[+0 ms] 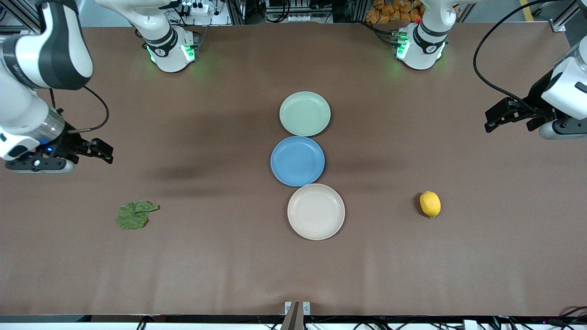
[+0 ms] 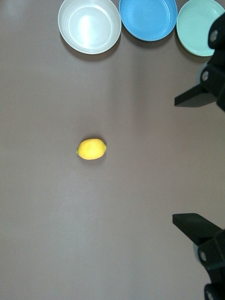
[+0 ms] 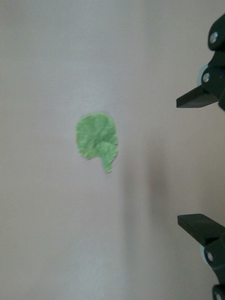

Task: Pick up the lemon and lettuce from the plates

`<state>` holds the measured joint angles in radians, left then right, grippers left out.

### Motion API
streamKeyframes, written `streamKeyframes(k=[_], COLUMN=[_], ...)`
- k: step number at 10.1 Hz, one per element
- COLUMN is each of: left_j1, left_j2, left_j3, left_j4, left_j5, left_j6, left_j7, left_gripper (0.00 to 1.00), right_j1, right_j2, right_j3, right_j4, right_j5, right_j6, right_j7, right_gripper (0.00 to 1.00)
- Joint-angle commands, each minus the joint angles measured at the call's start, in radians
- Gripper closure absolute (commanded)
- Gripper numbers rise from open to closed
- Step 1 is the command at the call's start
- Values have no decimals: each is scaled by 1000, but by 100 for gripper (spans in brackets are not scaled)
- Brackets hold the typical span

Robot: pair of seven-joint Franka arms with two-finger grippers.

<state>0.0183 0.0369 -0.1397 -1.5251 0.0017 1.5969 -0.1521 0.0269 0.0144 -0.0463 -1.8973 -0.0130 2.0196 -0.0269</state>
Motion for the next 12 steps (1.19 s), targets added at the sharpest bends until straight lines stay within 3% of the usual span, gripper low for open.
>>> streamKeyframes(k=[1, 5, 8, 12], left_j1=[6, 3, 2, 2], left_j2=[9, 21, 21, 21], left_j3=[-6, -8, -8, -8], left_j4=[14, 14, 13, 13], left_j5=[-9, -9, -9, -5], left_j6=[3, 5, 6, 6], left_j7=[23, 22, 22, 23], left_gripper=[0, 0, 0, 0], right_j1=[7, -1, 2, 4], right_j2=[-18, -17, -19, -25], right_j3=[-11, -24, -32, -33], right_j4=[142, 349, 423, 432], right_j5=[31, 19, 33, 68], right_j6=[-153, -381, -484, -536], right_j7=[-25, -34, -50, 13], right_gripper=[0, 0, 0, 0])
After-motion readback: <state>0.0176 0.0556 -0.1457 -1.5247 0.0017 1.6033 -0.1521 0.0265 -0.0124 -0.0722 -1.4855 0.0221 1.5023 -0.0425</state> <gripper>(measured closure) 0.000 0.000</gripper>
